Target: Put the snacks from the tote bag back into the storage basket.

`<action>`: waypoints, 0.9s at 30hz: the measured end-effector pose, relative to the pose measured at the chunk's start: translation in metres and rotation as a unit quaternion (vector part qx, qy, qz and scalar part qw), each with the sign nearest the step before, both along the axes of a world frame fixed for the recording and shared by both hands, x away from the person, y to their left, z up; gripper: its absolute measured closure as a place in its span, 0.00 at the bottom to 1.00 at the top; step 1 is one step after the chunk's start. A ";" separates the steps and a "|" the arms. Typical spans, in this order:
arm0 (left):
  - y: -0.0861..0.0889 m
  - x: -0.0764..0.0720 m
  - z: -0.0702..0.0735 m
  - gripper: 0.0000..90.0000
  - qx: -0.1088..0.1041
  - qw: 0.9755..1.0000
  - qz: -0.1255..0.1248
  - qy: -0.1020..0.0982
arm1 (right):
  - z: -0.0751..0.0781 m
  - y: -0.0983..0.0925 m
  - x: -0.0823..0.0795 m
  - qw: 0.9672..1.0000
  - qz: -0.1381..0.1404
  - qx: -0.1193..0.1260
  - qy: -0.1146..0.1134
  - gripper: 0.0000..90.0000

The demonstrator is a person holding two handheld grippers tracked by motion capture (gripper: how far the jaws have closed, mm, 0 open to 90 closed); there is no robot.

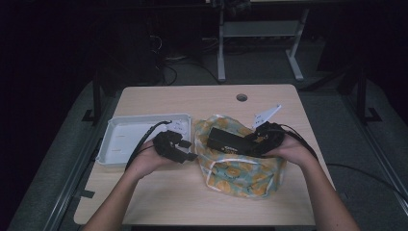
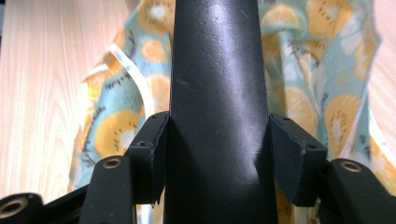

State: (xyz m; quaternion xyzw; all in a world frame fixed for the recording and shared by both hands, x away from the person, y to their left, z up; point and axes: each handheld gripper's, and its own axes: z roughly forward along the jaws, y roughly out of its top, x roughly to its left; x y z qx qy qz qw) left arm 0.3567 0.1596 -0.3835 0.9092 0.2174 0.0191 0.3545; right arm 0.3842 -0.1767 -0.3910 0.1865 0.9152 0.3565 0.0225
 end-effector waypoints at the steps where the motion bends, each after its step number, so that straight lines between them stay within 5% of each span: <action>1: -0.001 0.000 0.000 0.47 0.001 1.000 -0.001 -0.001 | 0.001 0.000 0.000 1.000 -0.002 0.006 0.000 0.47; 10: -0.002 0.000 0.001 0.47 0.002 1.000 -0.009 -0.007 | 0.016 0.004 0.002 1.000 -0.013 -0.005 -0.005 0.47; 16: 0.003 0.000 0.006 0.45 0.001 1.000 -0.018 -0.015 | 0.027 0.008 0.003 1.000 0.003 -0.009 -0.016 0.47; 27: 0.030 0.004 0.027 0.40 -0.018 0.999 -0.037 -0.032 | 0.040 0.021 -0.001 0.999 0.021 -0.016 -0.020 0.47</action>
